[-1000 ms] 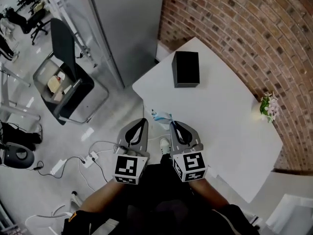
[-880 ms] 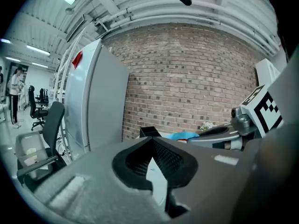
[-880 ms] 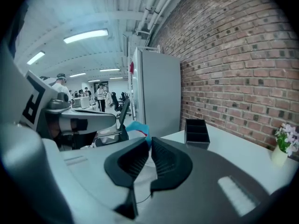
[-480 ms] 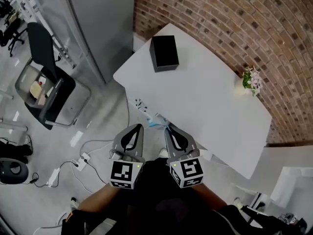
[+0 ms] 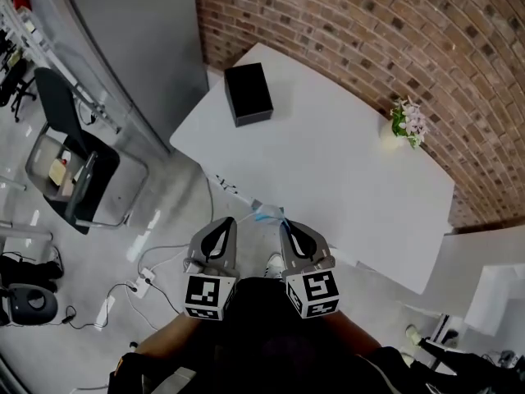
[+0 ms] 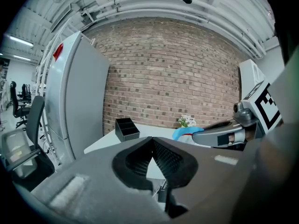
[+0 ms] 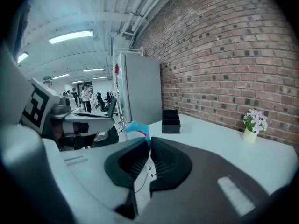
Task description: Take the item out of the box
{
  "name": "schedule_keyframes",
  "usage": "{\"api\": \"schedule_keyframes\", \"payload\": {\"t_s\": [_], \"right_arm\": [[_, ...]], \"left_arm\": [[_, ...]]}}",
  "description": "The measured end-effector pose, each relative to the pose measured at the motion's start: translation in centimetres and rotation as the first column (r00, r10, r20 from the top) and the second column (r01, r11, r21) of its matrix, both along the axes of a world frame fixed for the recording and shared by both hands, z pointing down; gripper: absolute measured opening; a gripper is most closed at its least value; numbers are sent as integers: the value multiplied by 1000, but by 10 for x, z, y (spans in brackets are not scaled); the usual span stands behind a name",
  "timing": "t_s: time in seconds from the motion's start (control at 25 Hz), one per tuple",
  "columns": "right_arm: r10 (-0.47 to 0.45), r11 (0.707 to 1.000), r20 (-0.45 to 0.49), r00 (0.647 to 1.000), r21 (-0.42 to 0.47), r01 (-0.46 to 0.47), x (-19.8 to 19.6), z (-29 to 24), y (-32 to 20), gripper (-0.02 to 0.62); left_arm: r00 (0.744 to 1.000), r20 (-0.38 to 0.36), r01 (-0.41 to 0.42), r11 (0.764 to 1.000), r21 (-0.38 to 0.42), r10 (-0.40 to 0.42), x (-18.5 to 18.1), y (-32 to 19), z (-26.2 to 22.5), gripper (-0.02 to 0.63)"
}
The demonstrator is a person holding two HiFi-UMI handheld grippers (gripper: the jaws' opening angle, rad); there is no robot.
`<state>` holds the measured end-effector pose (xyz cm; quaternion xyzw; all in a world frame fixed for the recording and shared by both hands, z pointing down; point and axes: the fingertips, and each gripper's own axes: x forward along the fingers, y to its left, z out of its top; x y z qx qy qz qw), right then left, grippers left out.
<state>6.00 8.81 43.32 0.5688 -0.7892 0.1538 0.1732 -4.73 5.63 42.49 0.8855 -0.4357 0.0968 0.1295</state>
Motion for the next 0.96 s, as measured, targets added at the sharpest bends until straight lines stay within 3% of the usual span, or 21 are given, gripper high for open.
{"api": "schedule_keyframes", "payload": {"t_s": [0.96], "right_arm": [[36, 999, 17, 999, -26, -36, 6, 10, -6, 11]], "left_arm": [[1000, -3, -24, 1000, -13, 24, 4, -4, 7, 3]]}}
